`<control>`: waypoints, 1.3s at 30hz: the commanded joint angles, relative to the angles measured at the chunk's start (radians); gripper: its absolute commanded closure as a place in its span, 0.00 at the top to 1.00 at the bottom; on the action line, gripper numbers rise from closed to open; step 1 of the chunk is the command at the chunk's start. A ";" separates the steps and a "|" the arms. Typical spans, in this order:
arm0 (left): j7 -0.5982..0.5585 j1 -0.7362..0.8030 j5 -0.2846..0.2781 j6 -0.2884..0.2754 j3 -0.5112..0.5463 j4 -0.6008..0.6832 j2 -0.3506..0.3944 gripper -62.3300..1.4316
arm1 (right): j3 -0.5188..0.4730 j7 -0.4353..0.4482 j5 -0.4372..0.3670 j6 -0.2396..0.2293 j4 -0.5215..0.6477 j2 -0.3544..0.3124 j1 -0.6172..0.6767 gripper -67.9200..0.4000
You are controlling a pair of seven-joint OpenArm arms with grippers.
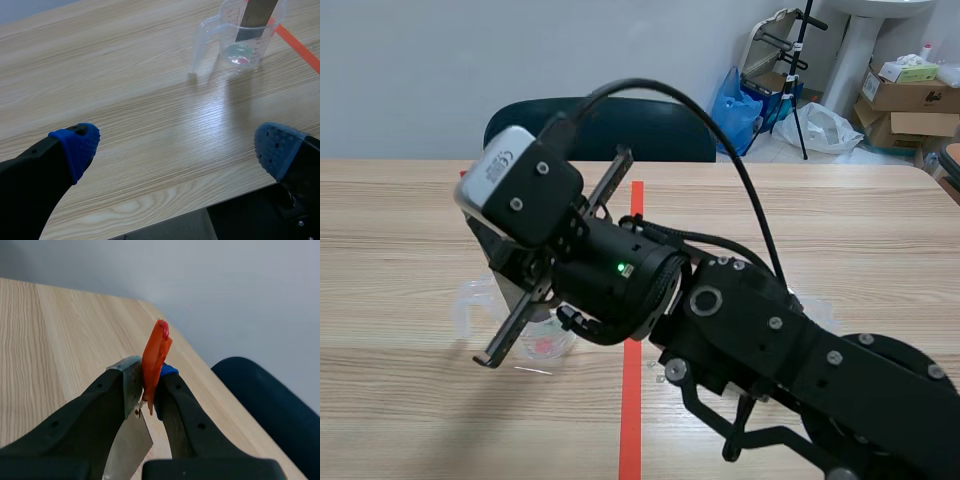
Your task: Do the redox reaction experiment
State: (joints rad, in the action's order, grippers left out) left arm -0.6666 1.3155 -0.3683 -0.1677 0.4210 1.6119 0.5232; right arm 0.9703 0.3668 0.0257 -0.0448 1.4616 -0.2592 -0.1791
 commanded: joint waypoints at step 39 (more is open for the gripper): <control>-0.018 0.001 -0.010 -0.003 -0.006 0.018 -0.004 1.00 | -0.035 -0.228 -0.366 -0.107 0.187 -0.101 -0.201 0.03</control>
State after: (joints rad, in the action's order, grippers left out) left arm -0.6662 1.3155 -0.3683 -0.1677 0.4194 1.6119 0.5236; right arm 0.9482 0.1299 -0.3233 -0.1547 1.6218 -0.3603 -0.3515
